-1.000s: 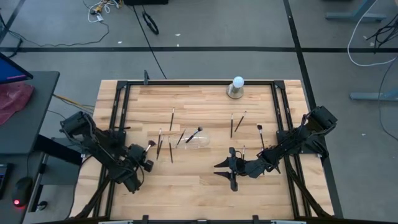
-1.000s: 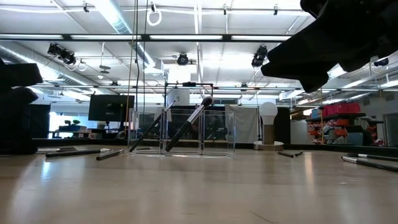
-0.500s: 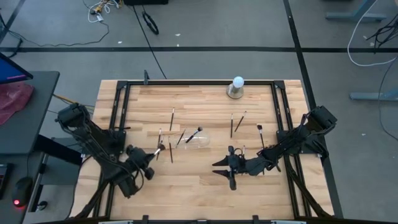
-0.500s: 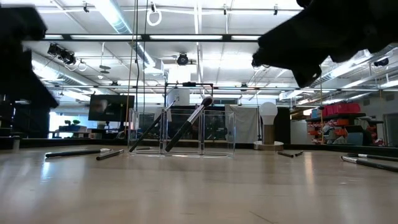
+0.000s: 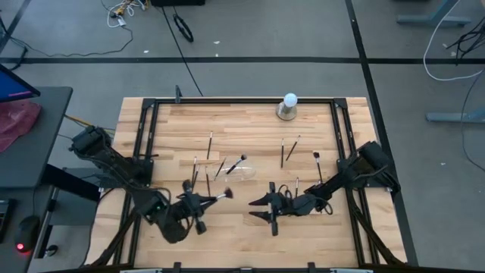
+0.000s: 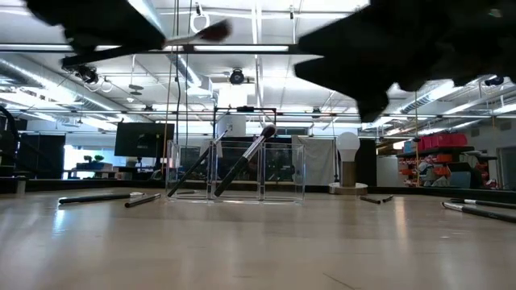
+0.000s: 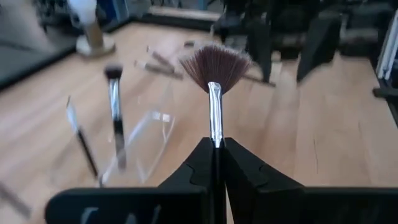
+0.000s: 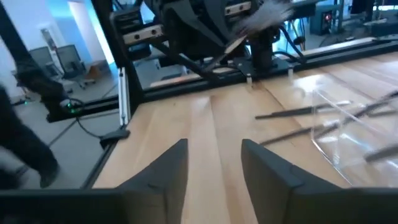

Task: Put items in baskets/containers
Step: Put the highlighter brush into the transparent organizer

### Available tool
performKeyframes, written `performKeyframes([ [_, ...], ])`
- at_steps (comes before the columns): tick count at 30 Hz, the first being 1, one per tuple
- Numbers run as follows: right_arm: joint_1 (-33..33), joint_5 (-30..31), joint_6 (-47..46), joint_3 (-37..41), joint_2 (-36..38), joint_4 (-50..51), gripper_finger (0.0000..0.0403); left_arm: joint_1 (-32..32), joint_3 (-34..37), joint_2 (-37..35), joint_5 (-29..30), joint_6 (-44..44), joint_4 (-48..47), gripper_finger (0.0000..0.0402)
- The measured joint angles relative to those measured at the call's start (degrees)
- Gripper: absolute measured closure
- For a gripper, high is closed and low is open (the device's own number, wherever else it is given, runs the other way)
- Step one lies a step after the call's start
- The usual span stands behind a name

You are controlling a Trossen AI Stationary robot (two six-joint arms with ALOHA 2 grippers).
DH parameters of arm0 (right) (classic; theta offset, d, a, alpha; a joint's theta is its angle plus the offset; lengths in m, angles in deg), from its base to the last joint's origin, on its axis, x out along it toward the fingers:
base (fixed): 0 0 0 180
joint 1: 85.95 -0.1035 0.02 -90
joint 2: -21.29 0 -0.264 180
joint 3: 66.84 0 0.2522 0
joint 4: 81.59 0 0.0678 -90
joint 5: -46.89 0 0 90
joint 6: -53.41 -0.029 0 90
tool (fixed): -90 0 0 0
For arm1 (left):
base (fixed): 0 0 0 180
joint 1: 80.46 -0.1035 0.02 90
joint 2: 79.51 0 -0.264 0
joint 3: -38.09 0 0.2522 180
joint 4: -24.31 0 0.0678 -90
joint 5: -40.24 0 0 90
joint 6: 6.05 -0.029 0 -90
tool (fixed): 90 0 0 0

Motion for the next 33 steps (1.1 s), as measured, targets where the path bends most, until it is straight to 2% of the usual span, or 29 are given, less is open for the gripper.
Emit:
performKeyframes([
  [6, 2.2, 5.7, 3.5, -7.0, -3.4, 0.2, 0.0203, -4.7, 0.0, 3.2, -1.1, -14.8, 13.2, 0.0373],
  [13, 3.9, 9.4, 3.1, -9.8, -3.6, 0.4, 0.0202, -6.3, 0.0, 6.3, -2.4, -20.8, 20.7, 0.0372],
  [25, 4.6, 8.9, 5.8, -10.0, -3.6, -4.6, 0.0287, -6.4, 0.0, 6.7, -3.4, -22.7, 22.8, 0.0370],
  [33, 4.7, 8.4, 6.2, -10.1, -3.6, -4.0, 0.0386, -6.5, 0.0, 6.7, -3.6, -22.7, 22.5, 0.0363],
])
